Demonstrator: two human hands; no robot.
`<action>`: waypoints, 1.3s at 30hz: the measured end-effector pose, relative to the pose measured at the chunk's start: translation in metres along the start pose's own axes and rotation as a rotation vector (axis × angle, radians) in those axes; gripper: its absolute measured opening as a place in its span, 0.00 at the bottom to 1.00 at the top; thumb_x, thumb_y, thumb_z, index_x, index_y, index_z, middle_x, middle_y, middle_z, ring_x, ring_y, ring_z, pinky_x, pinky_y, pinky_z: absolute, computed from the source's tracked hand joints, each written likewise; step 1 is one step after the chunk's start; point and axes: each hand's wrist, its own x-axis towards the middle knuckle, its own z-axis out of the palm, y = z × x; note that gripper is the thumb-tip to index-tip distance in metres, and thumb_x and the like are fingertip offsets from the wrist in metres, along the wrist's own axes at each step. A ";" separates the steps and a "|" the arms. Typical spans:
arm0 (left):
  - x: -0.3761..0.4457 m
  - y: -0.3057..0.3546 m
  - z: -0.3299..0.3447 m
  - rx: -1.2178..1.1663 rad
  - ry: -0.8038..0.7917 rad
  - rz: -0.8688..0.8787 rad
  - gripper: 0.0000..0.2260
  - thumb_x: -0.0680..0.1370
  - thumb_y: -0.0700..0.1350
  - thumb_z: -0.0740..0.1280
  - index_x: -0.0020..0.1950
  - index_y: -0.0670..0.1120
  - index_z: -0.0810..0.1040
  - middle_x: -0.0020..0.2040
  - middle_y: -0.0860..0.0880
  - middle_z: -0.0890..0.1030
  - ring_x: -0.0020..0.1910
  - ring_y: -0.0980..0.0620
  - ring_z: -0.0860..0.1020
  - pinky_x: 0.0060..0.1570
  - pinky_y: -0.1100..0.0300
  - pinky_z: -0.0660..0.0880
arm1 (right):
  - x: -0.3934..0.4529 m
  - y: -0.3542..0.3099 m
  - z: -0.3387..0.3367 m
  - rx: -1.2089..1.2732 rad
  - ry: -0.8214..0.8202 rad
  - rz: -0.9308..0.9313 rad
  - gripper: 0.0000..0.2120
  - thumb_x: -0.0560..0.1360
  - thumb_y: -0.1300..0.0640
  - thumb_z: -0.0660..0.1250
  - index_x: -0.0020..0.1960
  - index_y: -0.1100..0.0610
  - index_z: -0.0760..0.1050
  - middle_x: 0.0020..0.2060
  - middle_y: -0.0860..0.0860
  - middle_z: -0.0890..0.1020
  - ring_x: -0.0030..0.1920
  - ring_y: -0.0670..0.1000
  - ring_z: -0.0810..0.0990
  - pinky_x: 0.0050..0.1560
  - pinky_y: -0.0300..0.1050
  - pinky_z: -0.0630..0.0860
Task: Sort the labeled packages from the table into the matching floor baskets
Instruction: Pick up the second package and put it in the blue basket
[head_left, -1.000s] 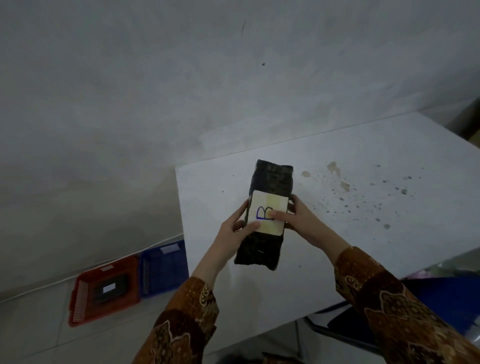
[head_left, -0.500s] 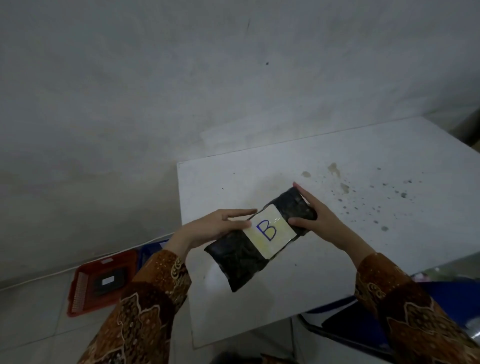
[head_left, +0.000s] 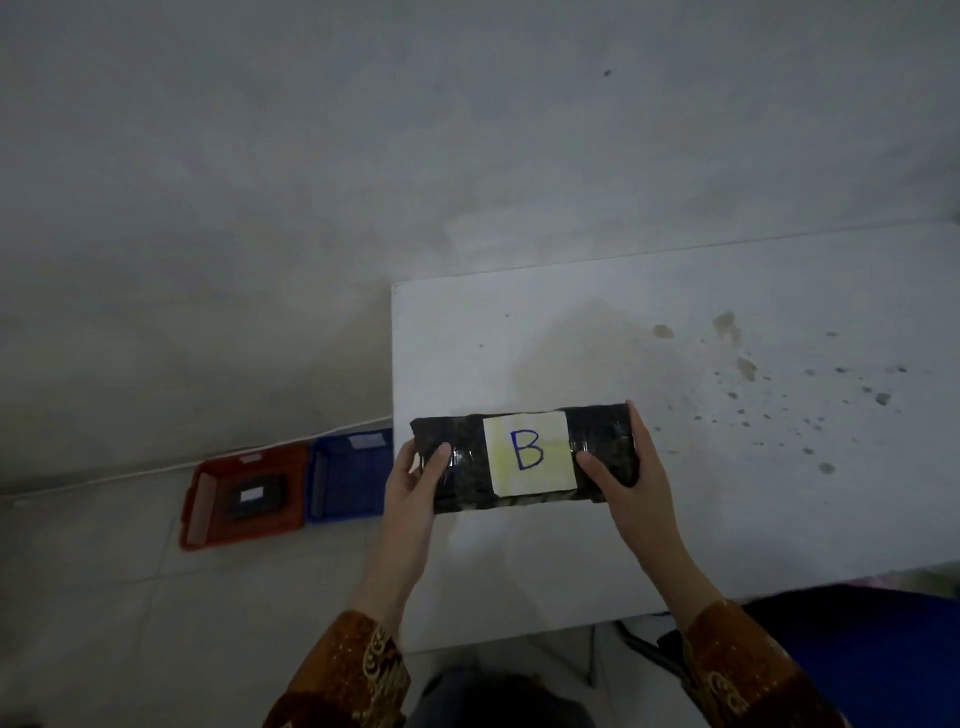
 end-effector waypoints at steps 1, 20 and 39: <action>-0.006 -0.002 -0.010 0.047 0.051 0.026 0.07 0.75 0.47 0.69 0.51 0.57 0.79 0.44 0.58 0.86 0.45 0.61 0.83 0.41 0.66 0.80 | -0.003 0.003 0.010 -0.002 -0.015 0.007 0.35 0.72 0.53 0.71 0.72 0.38 0.57 0.58 0.35 0.74 0.55 0.34 0.77 0.44 0.29 0.79; 0.007 -0.004 -0.329 0.432 0.549 -0.087 0.08 0.79 0.51 0.64 0.51 0.47 0.72 0.41 0.49 0.81 0.39 0.49 0.80 0.34 0.57 0.75 | -0.064 0.023 0.321 -0.354 -0.473 0.113 0.34 0.74 0.51 0.68 0.74 0.56 0.56 0.69 0.54 0.70 0.67 0.52 0.70 0.69 0.55 0.70; 0.343 -0.265 -0.490 0.697 0.201 -0.209 0.22 0.77 0.38 0.66 0.71 0.41 0.67 0.63 0.39 0.77 0.60 0.43 0.77 0.60 0.49 0.76 | 0.106 0.371 0.542 -0.572 -0.292 0.480 0.31 0.75 0.60 0.68 0.73 0.60 0.60 0.66 0.58 0.73 0.64 0.57 0.73 0.64 0.45 0.69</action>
